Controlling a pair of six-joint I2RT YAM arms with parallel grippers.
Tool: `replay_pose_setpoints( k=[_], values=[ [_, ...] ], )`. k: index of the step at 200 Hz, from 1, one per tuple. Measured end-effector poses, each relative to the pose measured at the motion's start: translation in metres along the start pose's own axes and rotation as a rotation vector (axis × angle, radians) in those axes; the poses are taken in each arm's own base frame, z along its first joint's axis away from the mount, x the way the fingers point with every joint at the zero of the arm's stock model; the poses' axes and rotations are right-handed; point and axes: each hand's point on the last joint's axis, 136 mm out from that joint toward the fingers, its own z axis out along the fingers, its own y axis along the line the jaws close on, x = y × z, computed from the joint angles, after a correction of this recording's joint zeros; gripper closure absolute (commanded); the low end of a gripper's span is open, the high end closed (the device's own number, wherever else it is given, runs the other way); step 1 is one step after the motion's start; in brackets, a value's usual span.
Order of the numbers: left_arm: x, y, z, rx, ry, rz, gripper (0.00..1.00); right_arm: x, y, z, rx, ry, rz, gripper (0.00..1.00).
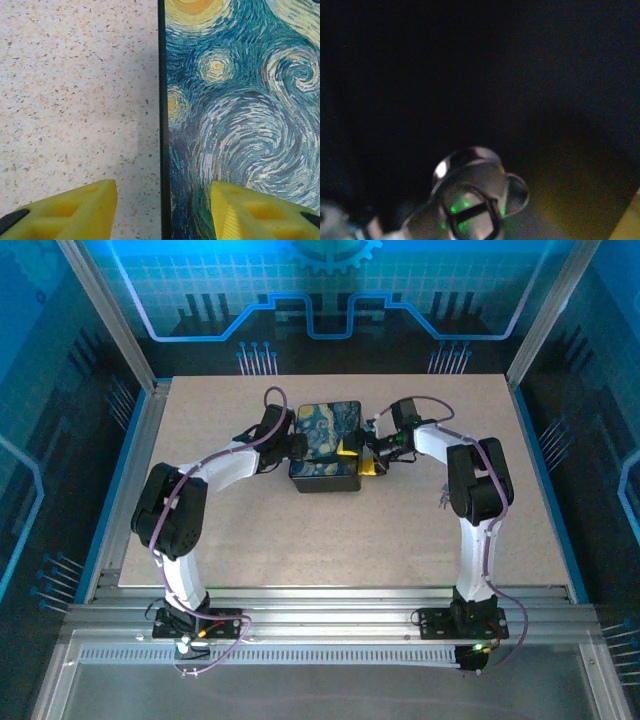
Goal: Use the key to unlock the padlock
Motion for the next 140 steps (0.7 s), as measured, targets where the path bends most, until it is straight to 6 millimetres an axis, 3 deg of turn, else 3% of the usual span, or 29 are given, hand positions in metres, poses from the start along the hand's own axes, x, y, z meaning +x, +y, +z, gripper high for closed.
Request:
replay_pose_setpoints(
  k=[32,99,140],
  values=[
    [-0.001,-0.003,0.003,0.014,-0.008,-0.005,0.49,-0.004,-0.002,-0.006,-0.039,-0.002,0.033,0.0],
    [-0.005,-0.006,0.011,0.029,-0.03,-0.03,0.5,-0.017,-0.018,-0.038,-0.026,-0.038,0.086,0.0],
    [-0.006,-0.007,0.011,0.037,-0.03,-0.034,0.5,-0.014,-0.019,-0.036,-0.021,-0.027,0.079,0.0]
  ],
)
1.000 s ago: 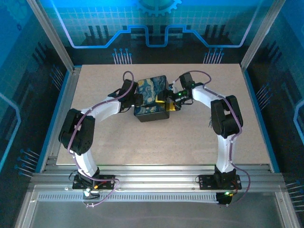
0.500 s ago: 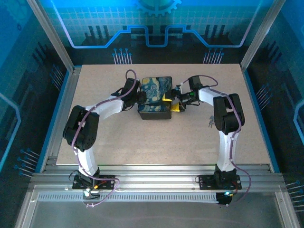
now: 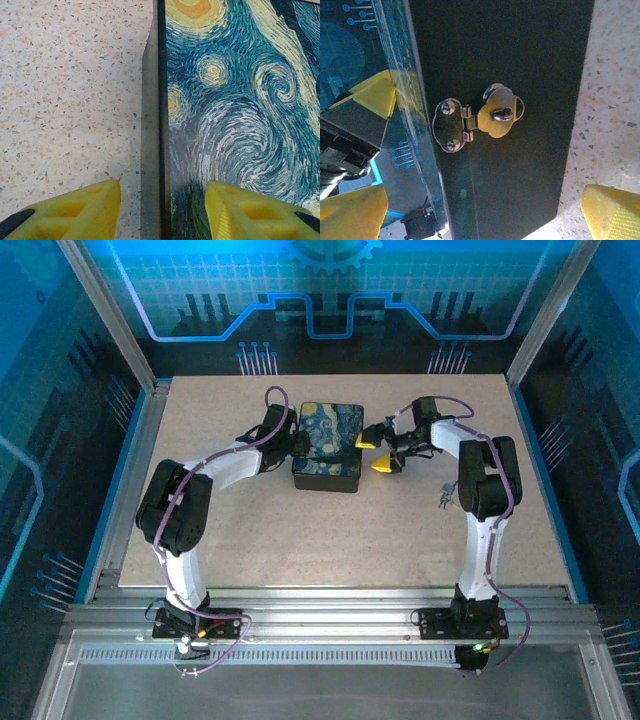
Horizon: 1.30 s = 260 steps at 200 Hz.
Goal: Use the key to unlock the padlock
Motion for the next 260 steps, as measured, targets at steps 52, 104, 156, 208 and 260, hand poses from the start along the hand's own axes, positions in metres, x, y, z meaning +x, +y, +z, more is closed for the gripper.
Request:
replay_pose_setpoints(
  k=[52,104,156,208,260],
  values=[
    [-0.002,0.003,-0.026,0.003,-0.011,0.011,0.01,0.011,0.025,-0.015,0.084,-0.062,-0.11,0.0],
    [-0.032,0.052,-0.083,-0.101,-0.291,0.08,0.01,0.036,0.054,-0.118,0.378,-0.525,-0.482,0.0],
    [0.008,0.155,-0.091,-0.382,-0.298,0.099,0.01,0.057,-0.034,-0.157,0.718,-0.775,-0.566,0.0],
    [0.018,0.167,-0.102,-0.361,-0.356,0.122,0.01,0.049,-0.072,-0.185,0.904,-0.925,-0.605,0.0],
    [0.047,0.176,-0.092,-0.287,-0.407,0.129,0.01,0.041,-0.106,-0.174,0.934,-0.967,-0.637,0.0]
  ],
)
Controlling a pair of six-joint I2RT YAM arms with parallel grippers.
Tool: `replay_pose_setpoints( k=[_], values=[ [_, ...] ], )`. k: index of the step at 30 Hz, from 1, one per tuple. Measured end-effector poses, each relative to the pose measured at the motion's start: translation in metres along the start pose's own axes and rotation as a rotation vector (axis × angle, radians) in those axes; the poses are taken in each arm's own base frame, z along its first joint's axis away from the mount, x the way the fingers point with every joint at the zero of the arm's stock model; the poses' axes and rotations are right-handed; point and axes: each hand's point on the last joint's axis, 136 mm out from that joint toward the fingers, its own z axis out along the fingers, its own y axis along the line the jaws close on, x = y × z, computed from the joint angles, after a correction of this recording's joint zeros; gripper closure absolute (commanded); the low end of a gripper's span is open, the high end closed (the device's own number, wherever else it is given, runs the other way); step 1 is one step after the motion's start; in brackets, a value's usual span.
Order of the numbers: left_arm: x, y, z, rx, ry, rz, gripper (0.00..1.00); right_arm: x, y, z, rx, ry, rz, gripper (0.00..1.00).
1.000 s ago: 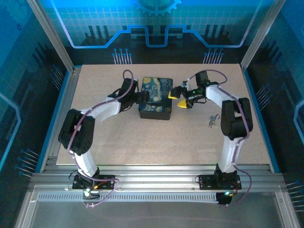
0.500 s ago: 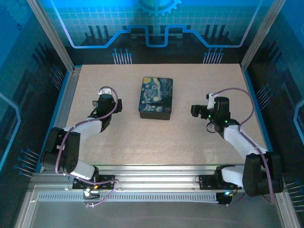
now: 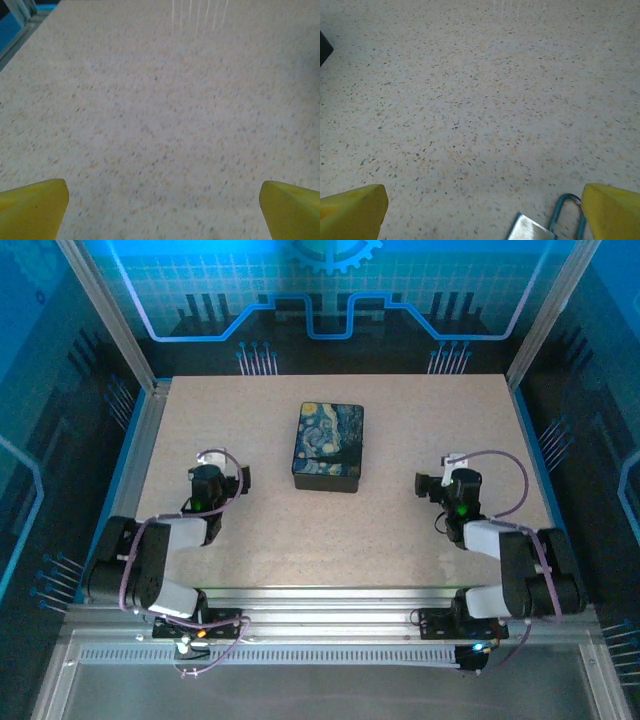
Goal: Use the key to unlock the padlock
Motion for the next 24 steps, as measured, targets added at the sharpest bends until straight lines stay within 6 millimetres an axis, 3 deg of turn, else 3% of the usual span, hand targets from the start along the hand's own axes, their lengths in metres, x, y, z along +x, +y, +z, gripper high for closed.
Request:
replay_pose_setpoints(
  k=[4,10,24],
  values=[
    [0.015,0.0,0.006,0.017,0.005,-0.001,0.01,0.008,0.011,0.012,-0.027,0.014,-0.052,0.0],
    [0.002,0.007,0.01,0.028,-0.03,-0.033,0.01,-0.013,0.016,0.015,-0.051,-0.042,-0.068,0.0],
    [0.001,0.003,0.01,0.048,-0.033,-0.035,0.01,-0.014,0.018,0.015,-0.058,-0.048,-0.075,0.0]
  ],
)
